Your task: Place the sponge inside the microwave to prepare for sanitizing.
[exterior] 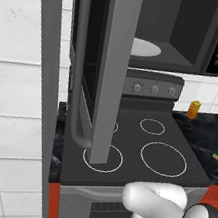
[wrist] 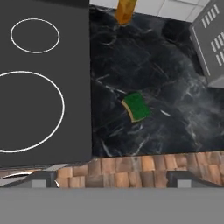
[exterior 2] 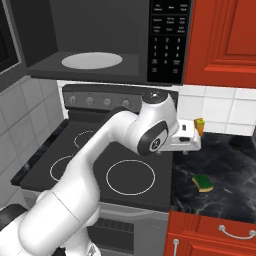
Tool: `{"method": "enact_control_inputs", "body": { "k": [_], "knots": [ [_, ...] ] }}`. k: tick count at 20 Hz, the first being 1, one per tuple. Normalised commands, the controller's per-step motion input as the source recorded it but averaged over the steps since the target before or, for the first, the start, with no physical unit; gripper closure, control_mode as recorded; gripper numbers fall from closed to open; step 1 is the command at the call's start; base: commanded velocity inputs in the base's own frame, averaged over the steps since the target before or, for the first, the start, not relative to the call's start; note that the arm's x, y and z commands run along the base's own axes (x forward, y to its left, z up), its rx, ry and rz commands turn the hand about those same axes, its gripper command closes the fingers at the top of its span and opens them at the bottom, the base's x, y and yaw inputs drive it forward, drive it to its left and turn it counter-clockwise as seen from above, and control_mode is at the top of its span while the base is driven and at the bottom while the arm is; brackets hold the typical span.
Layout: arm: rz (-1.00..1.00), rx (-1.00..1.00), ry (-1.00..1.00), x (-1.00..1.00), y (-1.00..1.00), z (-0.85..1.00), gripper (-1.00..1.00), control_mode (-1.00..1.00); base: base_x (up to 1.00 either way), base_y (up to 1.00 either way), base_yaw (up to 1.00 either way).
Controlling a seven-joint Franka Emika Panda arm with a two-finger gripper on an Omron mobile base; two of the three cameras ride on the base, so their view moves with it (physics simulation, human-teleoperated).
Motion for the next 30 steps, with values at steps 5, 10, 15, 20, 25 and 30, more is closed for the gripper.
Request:
{"method": "enact_control_inputs", "body": {
  "k": [5, 10, 15, 20, 25, 30],
  "knots": [
    [0.04, 0.00, 0.01, 0.24, -0.34, -0.43, -1.00, -1.00, 0.00, 0.00, 0.00],
    [0.01, 0.00, 0.06, 0.35, -0.43, -0.35, -1.00, -1.00, 0.00, 0.00, 0.00],
    [0.00, 0.00, 0.08, 0.34, -0.36, -0.38, -1.00, -1.00, 0.00, 0.00, 0.00],
    [0.00, 0.00, 0.07, 0.34, -0.39, -0.39, -1.00, -1.00, 0.00, 0.00, 0.00],
    [0.00, 0.00, 0.02, 0.28, -0.35, -0.31, -1.00, -1.00, 0.00, 0.00, 0.00],
    [0.04, 0.06, 0.00, 0.12, -0.13, -0.18, -1.00, -1.00, 0.00, 0.00, 0.00]
  ]
}}
